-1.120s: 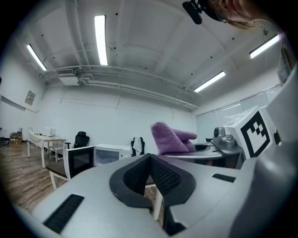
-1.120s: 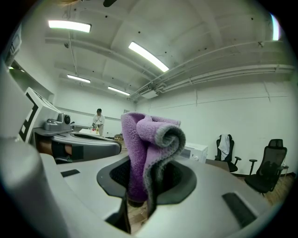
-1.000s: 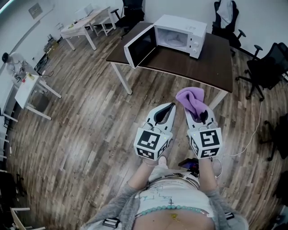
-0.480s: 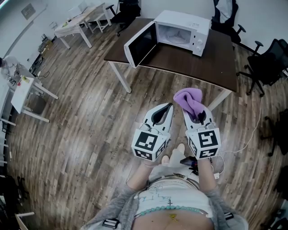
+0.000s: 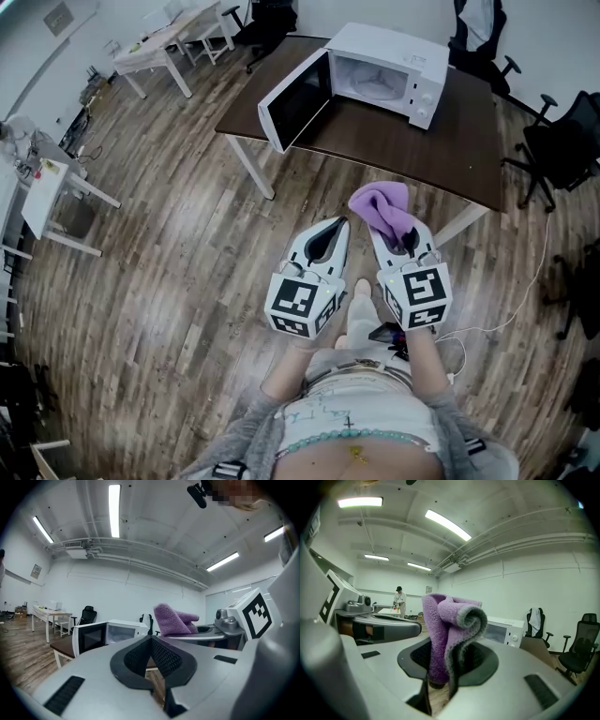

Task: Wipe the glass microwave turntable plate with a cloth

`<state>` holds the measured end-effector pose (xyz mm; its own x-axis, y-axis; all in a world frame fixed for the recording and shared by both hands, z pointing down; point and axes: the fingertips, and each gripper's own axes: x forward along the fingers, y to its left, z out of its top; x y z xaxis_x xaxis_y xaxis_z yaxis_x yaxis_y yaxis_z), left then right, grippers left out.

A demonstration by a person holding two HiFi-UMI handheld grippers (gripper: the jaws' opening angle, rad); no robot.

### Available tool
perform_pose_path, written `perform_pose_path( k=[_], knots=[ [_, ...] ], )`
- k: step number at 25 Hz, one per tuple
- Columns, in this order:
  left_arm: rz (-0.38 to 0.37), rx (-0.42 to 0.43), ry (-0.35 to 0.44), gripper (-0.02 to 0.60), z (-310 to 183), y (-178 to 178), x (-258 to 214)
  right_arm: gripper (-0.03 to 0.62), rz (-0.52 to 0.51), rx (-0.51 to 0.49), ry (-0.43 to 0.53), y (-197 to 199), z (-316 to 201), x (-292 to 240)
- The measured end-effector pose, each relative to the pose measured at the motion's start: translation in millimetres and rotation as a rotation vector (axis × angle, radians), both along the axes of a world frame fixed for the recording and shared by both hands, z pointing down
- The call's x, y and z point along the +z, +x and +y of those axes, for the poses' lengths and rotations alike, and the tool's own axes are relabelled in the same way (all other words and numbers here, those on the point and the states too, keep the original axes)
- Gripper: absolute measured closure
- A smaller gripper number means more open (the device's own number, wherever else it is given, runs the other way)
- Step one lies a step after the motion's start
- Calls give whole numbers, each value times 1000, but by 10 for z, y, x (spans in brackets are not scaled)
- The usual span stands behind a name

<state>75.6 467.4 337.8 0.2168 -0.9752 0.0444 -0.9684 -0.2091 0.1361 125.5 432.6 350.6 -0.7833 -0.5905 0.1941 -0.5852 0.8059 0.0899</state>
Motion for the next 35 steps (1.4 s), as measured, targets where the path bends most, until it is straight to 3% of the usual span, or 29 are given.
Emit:
perform_pose_path(
  k=[11,22,35],
  knots=[
    [-5,-59,13,571,-944,-306,-168,479,3,-91,4,-425,-940,-104],
    [-31,-40,18,571,-1776,-134,-276,479,-32,-69,4,-221,-1771,-203],
    [-55,-53,-8,571,-2167,-81,-184,477,-58,-57,-12,-39,-2177,-133]
  ],
)
